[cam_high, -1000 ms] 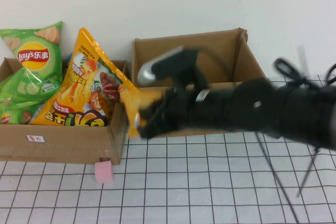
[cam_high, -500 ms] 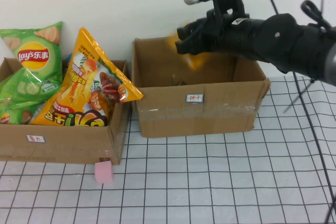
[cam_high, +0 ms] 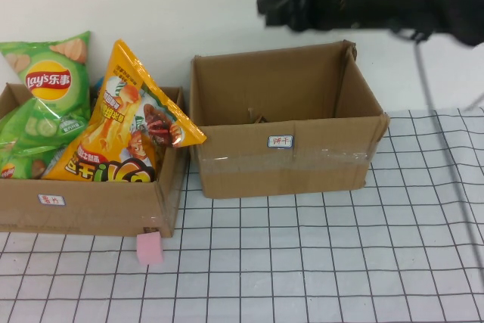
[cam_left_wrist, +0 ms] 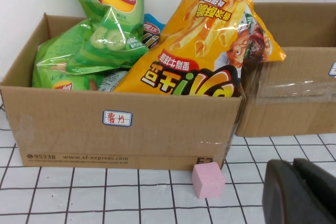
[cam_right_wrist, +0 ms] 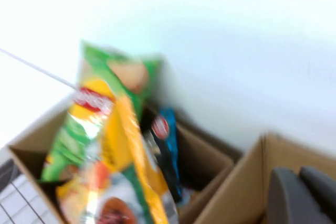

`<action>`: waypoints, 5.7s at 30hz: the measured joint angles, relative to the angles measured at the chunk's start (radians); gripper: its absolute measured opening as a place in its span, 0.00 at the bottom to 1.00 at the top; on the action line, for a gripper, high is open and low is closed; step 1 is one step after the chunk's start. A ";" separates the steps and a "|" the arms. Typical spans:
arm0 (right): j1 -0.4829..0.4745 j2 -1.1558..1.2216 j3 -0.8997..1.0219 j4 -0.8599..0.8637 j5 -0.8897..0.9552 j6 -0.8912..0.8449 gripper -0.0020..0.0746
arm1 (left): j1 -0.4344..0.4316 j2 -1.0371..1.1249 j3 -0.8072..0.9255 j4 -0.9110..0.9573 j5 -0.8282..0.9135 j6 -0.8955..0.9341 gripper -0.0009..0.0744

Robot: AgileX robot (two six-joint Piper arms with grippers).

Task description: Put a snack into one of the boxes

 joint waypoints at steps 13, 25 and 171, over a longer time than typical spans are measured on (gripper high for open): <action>0.000 -0.591 0.484 0.005 0.045 -0.259 0.03 | 0.000 0.000 0.000 0.000 0.000 0.000 0.01; -0.013 -1.059 0.976 -0.015 -0.071 -0.326 0.03 | 0.000 0.000 0.000 0.000 0.000 0.000 0.01; -0.529 -1.852 1.683 -1.082 -0.011 0.828 0.03 | 0.000 -0.032 0.300 0.284 -0.238 -0.219 0.01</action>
